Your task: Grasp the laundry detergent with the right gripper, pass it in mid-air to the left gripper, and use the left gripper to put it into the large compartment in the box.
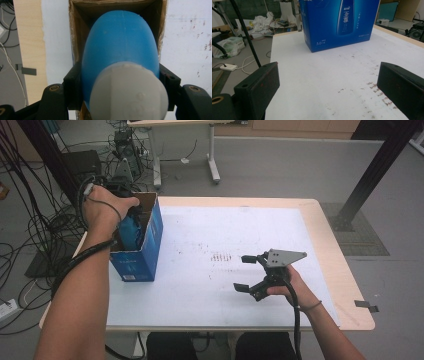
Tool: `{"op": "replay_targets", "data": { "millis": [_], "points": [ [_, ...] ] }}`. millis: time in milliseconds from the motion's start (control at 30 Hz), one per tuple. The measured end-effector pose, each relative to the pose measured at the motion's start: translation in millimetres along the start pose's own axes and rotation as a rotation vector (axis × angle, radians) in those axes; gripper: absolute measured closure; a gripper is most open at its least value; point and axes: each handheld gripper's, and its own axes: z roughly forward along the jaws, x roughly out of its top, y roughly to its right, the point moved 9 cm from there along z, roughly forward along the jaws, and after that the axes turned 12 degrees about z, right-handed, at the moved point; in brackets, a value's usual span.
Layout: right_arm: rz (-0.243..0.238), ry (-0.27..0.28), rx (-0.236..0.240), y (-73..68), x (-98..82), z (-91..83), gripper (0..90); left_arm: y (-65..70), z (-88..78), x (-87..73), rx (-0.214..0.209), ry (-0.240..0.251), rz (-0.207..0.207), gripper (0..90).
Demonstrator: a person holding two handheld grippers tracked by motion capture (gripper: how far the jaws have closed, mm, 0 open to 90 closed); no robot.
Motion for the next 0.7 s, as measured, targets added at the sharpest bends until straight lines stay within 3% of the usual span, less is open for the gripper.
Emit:
{"op": "replay_targets", "data": {
  "millis": [700],
  "points": [
    [-0.002,0.000,-0.011,-0.5,-1.7,-0.5,4.8,-1.1,34.7,-5.9,-0.012,-0.032,-0.002,37.6]
  ]
}}
